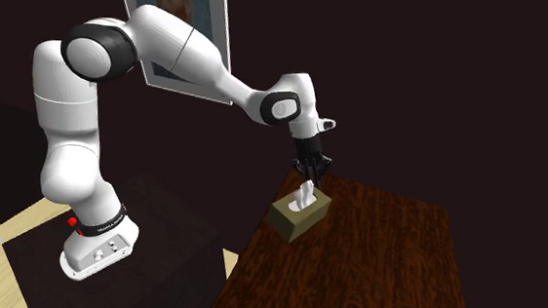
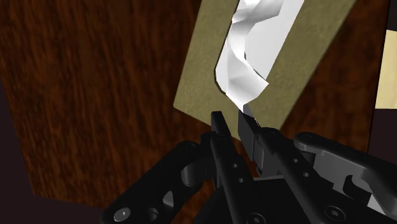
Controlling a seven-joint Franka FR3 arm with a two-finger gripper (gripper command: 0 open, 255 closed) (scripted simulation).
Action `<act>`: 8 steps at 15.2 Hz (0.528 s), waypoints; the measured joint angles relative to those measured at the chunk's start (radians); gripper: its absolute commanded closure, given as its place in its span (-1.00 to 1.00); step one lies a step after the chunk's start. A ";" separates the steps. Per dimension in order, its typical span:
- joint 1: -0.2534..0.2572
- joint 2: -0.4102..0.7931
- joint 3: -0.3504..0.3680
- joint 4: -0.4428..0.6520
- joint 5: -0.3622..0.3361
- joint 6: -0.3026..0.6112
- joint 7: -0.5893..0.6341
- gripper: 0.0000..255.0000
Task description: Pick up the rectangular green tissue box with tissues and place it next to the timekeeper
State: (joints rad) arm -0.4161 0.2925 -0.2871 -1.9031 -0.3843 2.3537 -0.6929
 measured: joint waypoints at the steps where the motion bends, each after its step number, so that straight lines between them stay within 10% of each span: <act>1: 0.001 -0.004 0.001 0.006 0.002 -0.010 -0.003 1.00; 8: 0.005 -0.048 0.003 0.042 0.011 -0.086 -0.030 1.00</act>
State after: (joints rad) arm -0.4115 0.2448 -0.2838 -1.8613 -0.3735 2.2677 -0.7227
